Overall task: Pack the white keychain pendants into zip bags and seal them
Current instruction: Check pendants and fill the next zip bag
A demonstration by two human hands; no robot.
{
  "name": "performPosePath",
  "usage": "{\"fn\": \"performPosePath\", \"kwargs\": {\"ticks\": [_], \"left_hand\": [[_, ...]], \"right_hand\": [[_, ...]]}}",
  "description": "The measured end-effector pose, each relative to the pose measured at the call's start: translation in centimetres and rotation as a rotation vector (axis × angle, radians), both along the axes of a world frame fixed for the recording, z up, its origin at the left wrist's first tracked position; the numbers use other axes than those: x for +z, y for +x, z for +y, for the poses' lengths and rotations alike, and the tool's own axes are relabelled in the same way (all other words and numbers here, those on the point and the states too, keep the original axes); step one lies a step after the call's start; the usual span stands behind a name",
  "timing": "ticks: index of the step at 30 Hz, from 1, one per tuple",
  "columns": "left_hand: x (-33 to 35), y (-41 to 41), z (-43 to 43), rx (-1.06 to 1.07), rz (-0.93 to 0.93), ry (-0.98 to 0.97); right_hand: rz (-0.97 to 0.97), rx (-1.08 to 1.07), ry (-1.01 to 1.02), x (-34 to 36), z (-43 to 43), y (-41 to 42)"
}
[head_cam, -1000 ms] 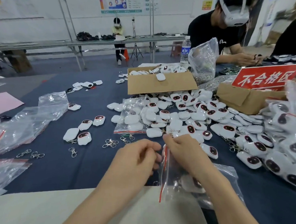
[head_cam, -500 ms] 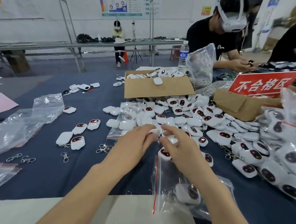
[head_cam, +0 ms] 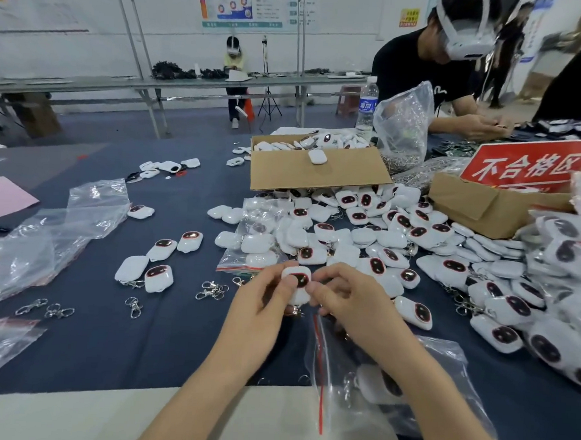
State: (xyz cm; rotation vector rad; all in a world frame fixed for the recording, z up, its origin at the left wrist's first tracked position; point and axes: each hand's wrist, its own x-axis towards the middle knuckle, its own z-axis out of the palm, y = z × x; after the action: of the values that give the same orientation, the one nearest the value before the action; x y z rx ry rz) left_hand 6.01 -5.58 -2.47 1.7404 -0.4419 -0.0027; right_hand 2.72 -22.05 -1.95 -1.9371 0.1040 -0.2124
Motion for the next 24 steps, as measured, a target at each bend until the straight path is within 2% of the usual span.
{"fn": "performPosePath", "kwargs": {"ticks": [12,24], "left_hand": [[-0.82,0.32,-0.27,0.046,0.052,0.072],[0.01,-0.01,-0.02,-0.14,0.014,-0.003]], "right_hand": [[-0.025,0.027,-0.042,-1.08,0.28,-0.02],[0.024,0.004,0.09,-0.14,-0.1,-0.12]]}}
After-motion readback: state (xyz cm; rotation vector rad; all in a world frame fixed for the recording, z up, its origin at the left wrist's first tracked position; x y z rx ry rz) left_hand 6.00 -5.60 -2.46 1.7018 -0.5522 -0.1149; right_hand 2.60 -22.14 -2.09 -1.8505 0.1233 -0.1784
